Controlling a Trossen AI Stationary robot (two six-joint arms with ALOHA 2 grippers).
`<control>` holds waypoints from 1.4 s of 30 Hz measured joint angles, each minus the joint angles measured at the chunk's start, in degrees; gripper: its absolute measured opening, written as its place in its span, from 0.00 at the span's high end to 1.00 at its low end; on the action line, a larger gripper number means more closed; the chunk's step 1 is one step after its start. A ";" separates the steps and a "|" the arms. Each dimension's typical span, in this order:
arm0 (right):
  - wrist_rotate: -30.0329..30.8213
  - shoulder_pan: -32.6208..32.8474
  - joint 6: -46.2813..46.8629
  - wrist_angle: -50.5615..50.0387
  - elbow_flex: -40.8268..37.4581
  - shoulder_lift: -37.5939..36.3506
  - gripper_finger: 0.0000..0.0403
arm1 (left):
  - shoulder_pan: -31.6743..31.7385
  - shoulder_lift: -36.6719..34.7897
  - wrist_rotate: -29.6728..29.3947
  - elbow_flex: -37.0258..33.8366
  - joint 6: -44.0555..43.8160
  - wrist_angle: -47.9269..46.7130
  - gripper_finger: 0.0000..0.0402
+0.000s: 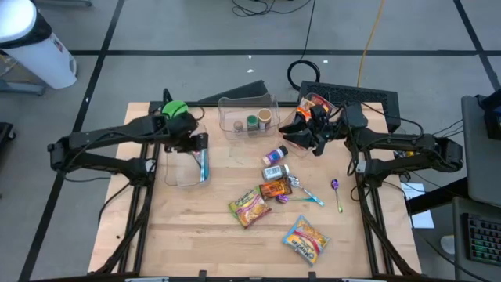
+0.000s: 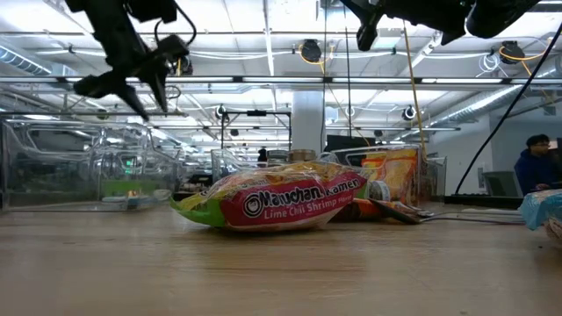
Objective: Pick & Place Food Item
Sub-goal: Put the white patterned spoon into the left transparent bin
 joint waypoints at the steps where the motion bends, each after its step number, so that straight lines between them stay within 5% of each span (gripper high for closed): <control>1: -0.01 0.00 0.01 0.11 0.00 -0.02 0.58 | 0.01 -0.30 -0.81 0.76 0.66 0.39 0.60; 15: -0.05 0.24 0.01 -0.26 -0.02 -0.02 0.58 | -0.53 -0.12 -6.94 3.71 7.85 25.24 0.60; 42: -0.05 0.24 0.01 -0.28 -0.02 -0.02 0.58 | -6.19 0.14 -10.76 3.71 12.70 25.77 0.60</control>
